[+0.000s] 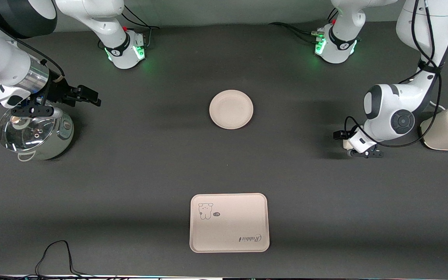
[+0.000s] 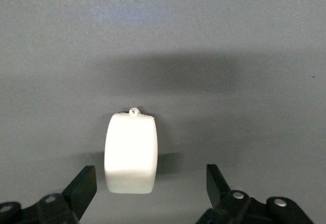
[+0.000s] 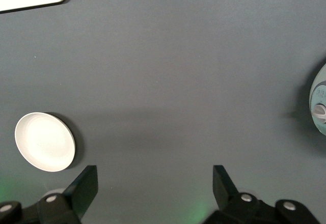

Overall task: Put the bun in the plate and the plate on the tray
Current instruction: 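Close the left gripper on the bun and lift it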

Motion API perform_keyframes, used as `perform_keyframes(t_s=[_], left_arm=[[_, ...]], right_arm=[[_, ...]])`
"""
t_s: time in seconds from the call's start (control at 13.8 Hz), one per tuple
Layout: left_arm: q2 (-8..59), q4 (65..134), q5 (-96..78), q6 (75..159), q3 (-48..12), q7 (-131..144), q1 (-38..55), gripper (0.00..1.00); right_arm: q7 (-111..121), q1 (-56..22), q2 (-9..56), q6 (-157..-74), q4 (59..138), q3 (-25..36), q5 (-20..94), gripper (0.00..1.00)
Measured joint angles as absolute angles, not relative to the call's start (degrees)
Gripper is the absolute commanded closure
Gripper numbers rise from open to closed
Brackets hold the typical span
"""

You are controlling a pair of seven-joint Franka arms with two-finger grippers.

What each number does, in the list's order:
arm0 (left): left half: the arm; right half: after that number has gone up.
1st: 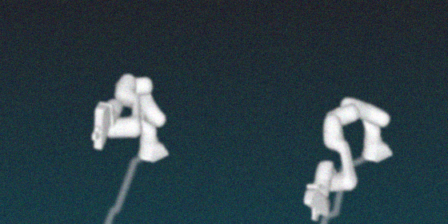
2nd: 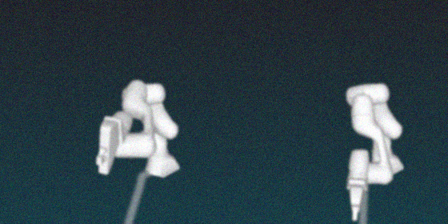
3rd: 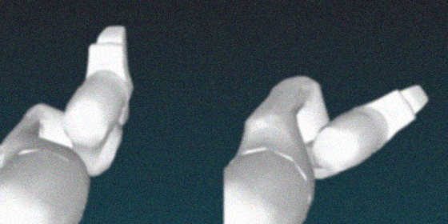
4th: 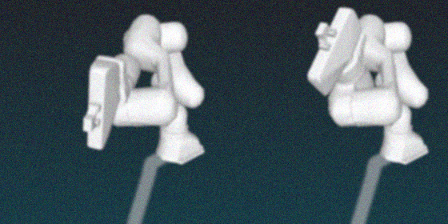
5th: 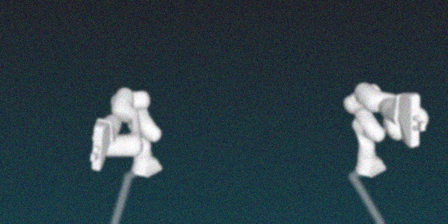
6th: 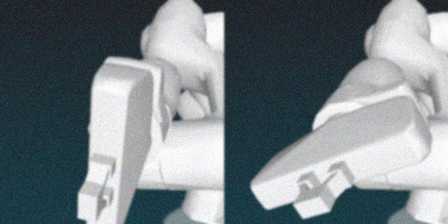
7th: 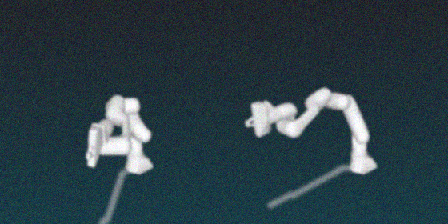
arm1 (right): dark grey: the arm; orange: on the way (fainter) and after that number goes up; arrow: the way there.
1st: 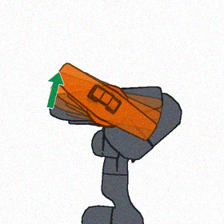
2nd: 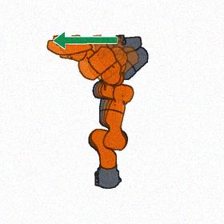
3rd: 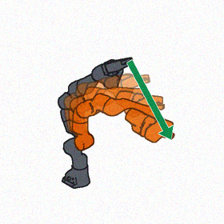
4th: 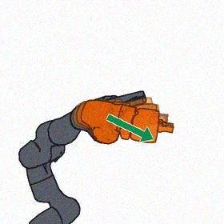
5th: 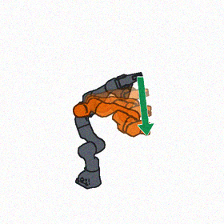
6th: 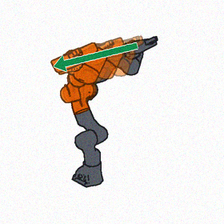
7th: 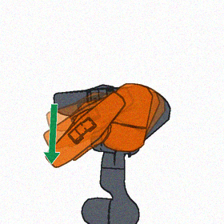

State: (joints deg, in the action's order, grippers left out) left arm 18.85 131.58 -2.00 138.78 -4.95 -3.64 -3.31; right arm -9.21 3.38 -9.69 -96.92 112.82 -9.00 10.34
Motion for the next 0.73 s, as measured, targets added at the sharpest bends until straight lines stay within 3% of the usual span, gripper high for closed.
perform_keyframes(t_s=[0.15,0.44,0.51,0.73], left_arm=[[18.96,131.65,-1.97,139.84,-4.83,-4.2,-3.32,0.26],[19.59,131.67,-1.95,140.47,-4.82,-4.51,-3.32,0.83],[19.63,131.67,-1.94,140.47,-4.82,-4.56,-3.32,0.92],[19.53,131.52,-1.93,140.41,-4.79,-4.66,-3.32,0.96]], right_arm=[[-9.21,3.33,-9.69,-96.92,112.84,-9.1,10.34,0.0],[-9.19,3.32,-9.69,-96.92,112.85,-9.44,10.34,0.0],[-9.07,3.32,-9.69,-96.87,112.88,-9.44,10.34,0.0],[-8.55,3.32,-9.72,-96.74,112.96,-9.44,10.34,0.0]])
